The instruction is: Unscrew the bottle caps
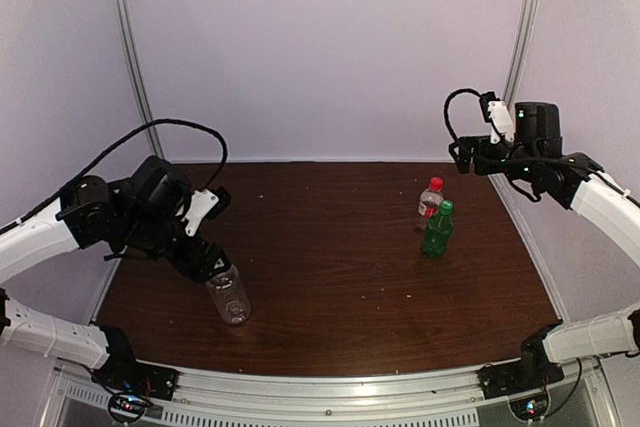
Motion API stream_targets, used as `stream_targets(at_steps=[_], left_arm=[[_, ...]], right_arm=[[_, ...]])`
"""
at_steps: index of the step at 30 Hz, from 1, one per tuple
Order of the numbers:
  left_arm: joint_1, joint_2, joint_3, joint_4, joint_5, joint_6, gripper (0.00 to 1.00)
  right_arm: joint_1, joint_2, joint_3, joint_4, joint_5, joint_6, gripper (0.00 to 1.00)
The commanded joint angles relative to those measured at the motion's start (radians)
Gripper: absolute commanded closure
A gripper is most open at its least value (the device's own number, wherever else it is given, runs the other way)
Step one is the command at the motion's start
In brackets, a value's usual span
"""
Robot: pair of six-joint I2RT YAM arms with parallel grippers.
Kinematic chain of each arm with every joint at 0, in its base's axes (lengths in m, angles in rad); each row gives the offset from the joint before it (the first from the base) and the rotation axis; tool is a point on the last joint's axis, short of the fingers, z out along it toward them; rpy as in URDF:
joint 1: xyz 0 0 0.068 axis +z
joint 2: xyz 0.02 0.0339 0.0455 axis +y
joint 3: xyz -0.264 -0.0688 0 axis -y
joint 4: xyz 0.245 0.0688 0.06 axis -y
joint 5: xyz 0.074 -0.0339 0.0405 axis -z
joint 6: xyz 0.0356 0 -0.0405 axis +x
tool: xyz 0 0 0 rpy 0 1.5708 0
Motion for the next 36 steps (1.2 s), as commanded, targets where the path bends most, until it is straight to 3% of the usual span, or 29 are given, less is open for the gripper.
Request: stream_targets(at_steps=[1,11,24,31,36], left_arm=[[-0.004,0.027,-0.008,-0.002,0.009,-0.032,0.21],[-0.004,0.099,-0.002,0.0,-0.009,-0.033,0.4],[-0.004,0.115,0.027,0.011,0.013,-0.019,0.73],[-0.003,0.141,0.089,0.176,0.129,0.025,0.82],[-0.001,0.225,0.154,0.312,0.212,0.059,0.85]], right_arm=[[0.007,-0.003,-0.023,0.001,-0.026,0.015,0.0],[0.008,-0.013,-0.024,-0.009,-0.03,0.009,0.0],[0.008,-0.018,-0.039,-0.002,-0.019,0.012,0.0],[0.017,-0.057,-0.042,0.014,-0.098,-0.022,0.0],[0.067,-0.092,-0.064,0.061,-0.237,-0.05,0.0]])
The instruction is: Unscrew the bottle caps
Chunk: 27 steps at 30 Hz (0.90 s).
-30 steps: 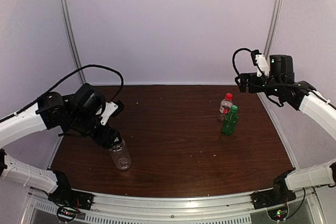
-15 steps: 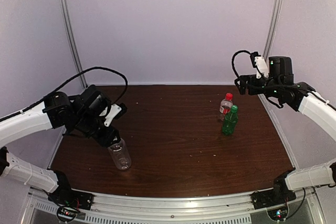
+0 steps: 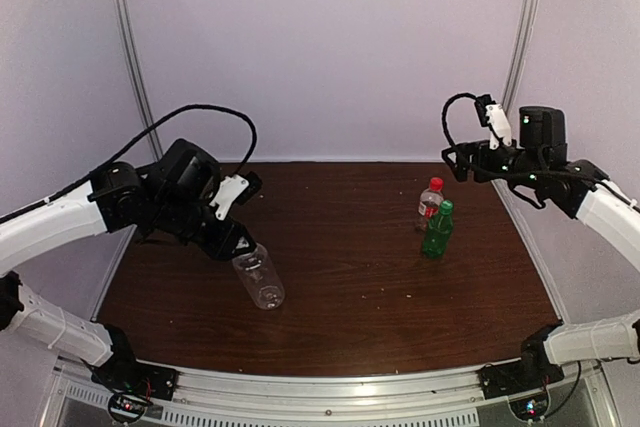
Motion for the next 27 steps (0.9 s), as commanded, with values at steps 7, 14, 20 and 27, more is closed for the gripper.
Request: stream_targets(at_steps=[7,14,20,27], left_arm=[[0.024,0.17,0.211,0.3,0.287,0.053,0.89],[0.05,0.201,0.278,0.366,0.478,0.038,0.9],[0.051,0.188,0.243,0.457,0.573,0.014,0.93],[0.05,0.175,0.185,0.544,0.614,-0.028,0.96]], right_arm=[[0.176,-0.014,-0.056,0.1,-0.343,-0.094,0.05],[0.364,0.094,-0.058,0.116,-0.428,-0.192,0.0],[0.45,0.208,0.004,0.126,-0.452,-0.231,0.0],[0.506,0.295,0.065,0.132,-0.493,-0.251,0.0]])
